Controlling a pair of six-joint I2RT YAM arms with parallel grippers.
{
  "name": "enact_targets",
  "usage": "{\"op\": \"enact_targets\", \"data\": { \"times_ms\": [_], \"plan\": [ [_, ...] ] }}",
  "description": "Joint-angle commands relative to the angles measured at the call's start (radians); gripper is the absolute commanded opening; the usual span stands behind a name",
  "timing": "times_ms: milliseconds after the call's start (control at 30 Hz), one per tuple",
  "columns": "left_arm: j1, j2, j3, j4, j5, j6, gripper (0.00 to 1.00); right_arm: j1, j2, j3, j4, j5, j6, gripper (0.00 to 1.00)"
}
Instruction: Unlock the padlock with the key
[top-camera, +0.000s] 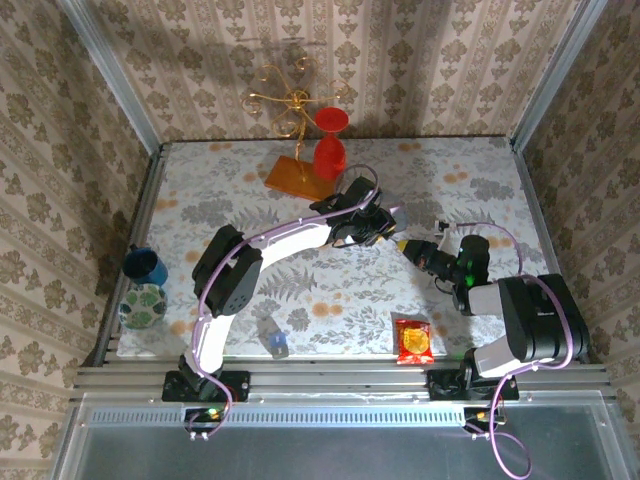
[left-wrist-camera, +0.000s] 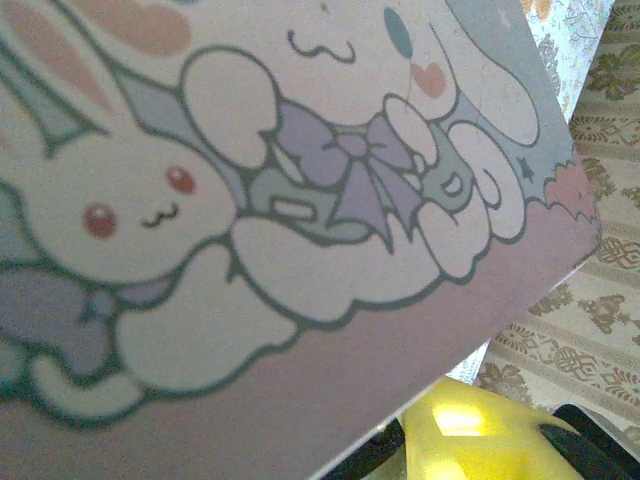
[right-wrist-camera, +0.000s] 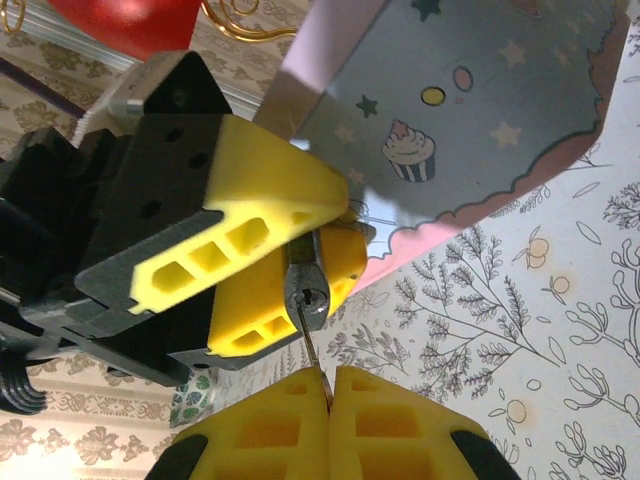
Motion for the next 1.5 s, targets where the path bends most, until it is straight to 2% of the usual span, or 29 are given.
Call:
{"op": "enact_targets", "data": {
  "times_ms": [0, 1467],
  "plan": [
    [0.002, -0.034, -0.01, 0.044, 0.024, 0.017, 0.0, -0.006, -0.031, 0.015, -0.009, 0.004, -0.004, 0.0],
    [0.01, -0.048, -0.027, 0.068, 0.03, 0.017, 0.0, -0.017, -0.036, -0.017, -0.05, 0.002, -0.036, 0.0]
  ]
}}
